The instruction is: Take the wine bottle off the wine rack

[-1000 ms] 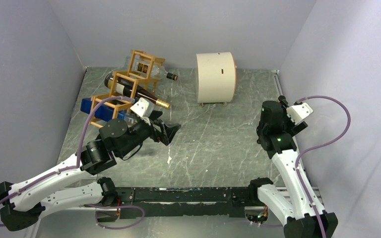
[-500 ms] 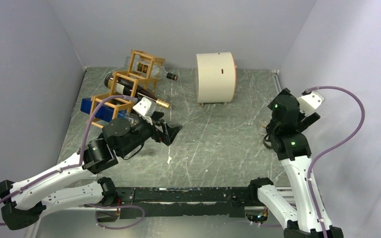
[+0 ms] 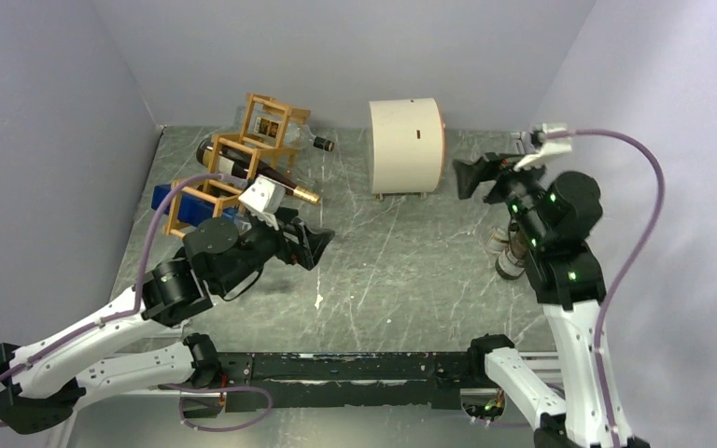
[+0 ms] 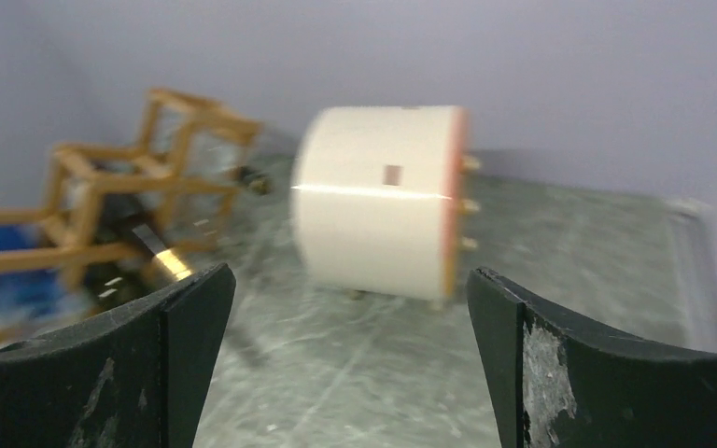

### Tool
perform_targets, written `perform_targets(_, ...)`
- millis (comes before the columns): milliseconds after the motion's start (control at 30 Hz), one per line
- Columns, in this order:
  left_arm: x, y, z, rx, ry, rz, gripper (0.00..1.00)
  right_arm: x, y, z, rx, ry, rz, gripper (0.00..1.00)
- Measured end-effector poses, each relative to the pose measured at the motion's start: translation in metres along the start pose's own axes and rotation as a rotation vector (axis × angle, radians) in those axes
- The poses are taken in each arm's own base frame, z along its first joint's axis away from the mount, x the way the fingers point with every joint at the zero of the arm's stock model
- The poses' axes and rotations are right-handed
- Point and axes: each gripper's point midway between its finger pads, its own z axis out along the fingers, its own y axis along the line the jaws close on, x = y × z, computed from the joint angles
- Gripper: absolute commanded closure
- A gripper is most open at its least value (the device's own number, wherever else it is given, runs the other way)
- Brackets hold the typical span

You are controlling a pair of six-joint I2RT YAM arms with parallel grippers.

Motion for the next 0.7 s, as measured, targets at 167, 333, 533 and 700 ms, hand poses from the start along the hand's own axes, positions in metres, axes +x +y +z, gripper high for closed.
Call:
perform_targets(167, -0.011, 0.012, -0.018, -0.051, -0.030, -0.027, 0.01, 0.018, 0.068, 0.040, -0.377, 0.075, 0.082, 0.00)
perform_targets(333, -0.027, 0.026, -0.043, -0.100, -0.089, -0.093, 0.01, 0.071, 0.144, 0.052, -0.600, 0.245, 0.183, 0.00)
perform_targets(533, -0.040, 0.039, -0.068, -0.149, -0.145, -0.175, 0.01, 0.141, 0.247, 0.042, -0.775, 0.452, 0.191, 0.00)
perform_targets(700, -0.039, 0.045, -0.073, -0.183, -0.132, -0.195, 0.01, 0.223, 0.295, 0.041, -0.789, 0.659, 0.194, 0.00)
